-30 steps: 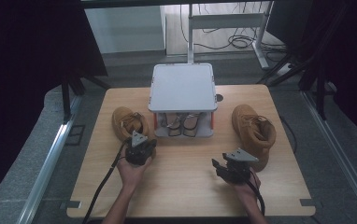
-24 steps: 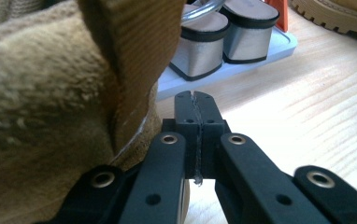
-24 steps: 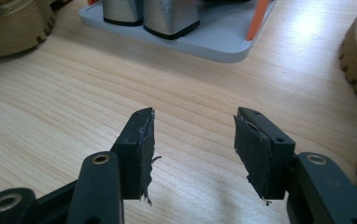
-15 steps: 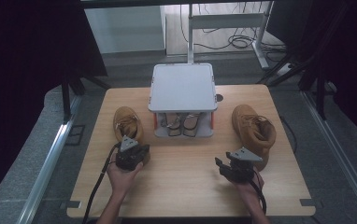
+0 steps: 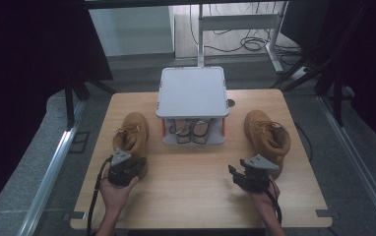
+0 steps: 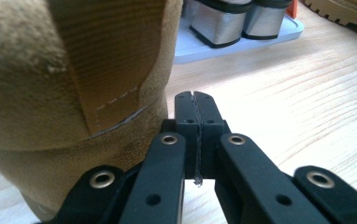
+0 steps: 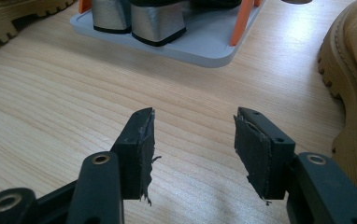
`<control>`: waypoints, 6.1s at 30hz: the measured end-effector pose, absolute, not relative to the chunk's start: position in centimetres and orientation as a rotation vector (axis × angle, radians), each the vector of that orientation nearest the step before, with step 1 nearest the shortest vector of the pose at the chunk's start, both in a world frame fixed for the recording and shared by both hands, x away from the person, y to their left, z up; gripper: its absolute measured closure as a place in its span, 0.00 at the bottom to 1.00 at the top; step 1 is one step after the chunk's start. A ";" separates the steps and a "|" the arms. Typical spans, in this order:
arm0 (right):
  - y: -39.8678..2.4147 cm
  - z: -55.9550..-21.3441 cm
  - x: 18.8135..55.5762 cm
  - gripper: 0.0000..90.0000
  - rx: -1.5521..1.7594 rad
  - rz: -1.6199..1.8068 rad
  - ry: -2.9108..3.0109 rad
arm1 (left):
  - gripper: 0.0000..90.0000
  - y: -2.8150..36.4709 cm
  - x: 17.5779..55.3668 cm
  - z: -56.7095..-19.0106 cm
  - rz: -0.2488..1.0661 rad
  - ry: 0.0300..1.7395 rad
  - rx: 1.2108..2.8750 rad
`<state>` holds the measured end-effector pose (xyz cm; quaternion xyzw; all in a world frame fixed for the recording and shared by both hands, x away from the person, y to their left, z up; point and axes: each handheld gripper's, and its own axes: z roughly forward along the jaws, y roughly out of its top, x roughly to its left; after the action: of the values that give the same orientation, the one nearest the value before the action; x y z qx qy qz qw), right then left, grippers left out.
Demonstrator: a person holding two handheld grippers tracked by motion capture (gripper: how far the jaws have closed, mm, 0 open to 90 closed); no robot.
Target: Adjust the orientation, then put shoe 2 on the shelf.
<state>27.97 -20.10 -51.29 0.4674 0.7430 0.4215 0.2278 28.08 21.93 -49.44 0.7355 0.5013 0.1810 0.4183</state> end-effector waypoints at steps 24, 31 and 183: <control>-20.4 -51.4 28.1 0.53 1.294 1.152 2.043 | 1.00 27.7 27.0 -49.0 0.479 1.369 1.775; -20.4 -51.3 28.1 0.53 1.294 1.153 2.043 | 1.00 28.1 27.0 -48.9 0.480 1.373 1.765; -26.3 -50.9 26.4 0.97 1.266 1.220 1.996 | 0.39 21.0 27.5 -50.3 0.443 1.184 1.951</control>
<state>26.44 -26.26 -50.93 0.4624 0.7287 0.4454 0.2386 27.46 21.01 -50.35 0.7703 0.4674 0.1750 0.3969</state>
